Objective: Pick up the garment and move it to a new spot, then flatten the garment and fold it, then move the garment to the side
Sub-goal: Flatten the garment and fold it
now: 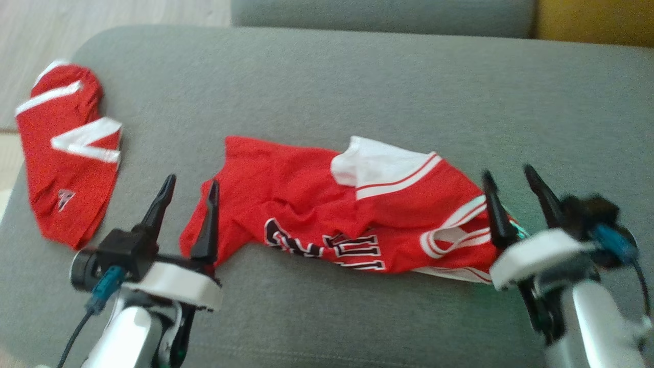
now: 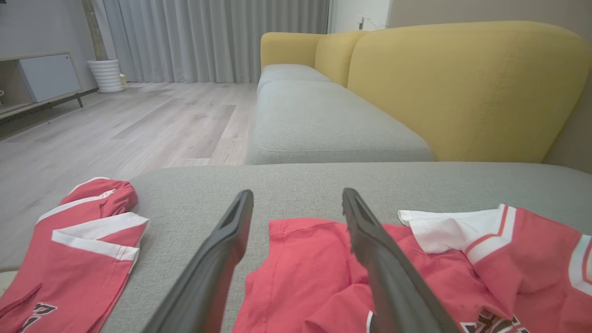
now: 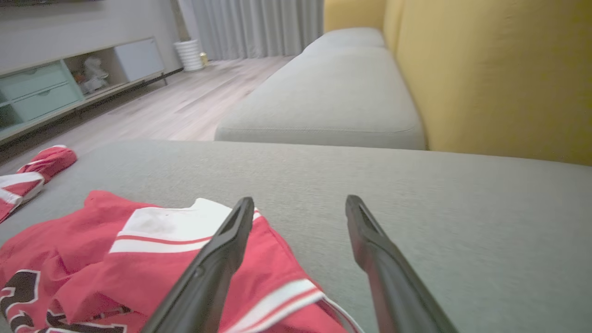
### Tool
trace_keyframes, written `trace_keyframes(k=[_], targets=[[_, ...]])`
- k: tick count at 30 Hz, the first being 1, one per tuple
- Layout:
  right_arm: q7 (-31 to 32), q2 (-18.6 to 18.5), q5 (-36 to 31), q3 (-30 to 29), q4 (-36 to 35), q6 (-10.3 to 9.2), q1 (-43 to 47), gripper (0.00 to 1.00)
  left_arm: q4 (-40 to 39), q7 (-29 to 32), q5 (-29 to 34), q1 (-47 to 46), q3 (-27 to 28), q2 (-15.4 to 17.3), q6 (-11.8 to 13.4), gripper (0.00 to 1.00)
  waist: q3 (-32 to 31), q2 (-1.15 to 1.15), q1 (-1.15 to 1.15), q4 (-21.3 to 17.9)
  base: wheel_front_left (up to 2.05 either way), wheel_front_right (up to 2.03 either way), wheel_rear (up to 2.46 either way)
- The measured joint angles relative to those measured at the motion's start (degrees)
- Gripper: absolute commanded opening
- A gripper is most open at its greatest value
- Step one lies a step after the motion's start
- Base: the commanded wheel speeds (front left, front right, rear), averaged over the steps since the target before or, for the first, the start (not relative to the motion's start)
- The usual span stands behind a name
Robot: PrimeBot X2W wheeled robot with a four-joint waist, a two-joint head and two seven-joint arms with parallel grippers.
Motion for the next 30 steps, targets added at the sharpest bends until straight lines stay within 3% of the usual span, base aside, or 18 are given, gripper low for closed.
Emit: trace_keyframes(k=[12,20,21,22,23,30], targets=[[14.65,-8.54,6.37,13.92,19.46,0.01,-22.69,1.0,0.44,-0.55,1.64,-5.78,-0.31,-5.65,-1.94,1.0,5.71,0.0,0.01,8.38,0.0,0.0,0.0],[21.54,-10.66,11.7,22.08,32.3,0.01,-29.65,1.0,1.38,-0.56,3.5,-6.08,0.45,-7.91,-4.1,1.0,6.54,0.0,0.0,10.91,0.0,0.0,0.0],[21.52,-10.69,12.4,22.54,32.84,0.01,-30.13,0.69,1.44,-0.56,3.57,-6.06,0.74,-8.21,-4.41,1.0,6.48,0.0,0.0,10.9,0.0,0.0,0.0],[21.5,-10.69,13.16,23.1,33.21,0.01,-30.6,0.16,1.49,-0.56,3.71,-6.06,1.16,-8.48,-4.46,1.0,6.43,0.0,0.0,10.83,0.0,0.0,0.0],[21.2,-10.76,13.59,23.7,33.43,0.01,-30.97,0.0,1.56,-0.56,4.04,-6.06,1.56,-8.66,-4.47,1.0,6.37,0.0,0.01,10.7,0.0,0.0,0.0],[14.66,-11.16,15.88,25.7,31.11,0.01,-31.34,0.0,1.58,-0.58,5.24,-5.73,3.65,-9.02,-5.41,1.0,5.78,0.0,0.0,8.49,0.0,0.0,0.0]])
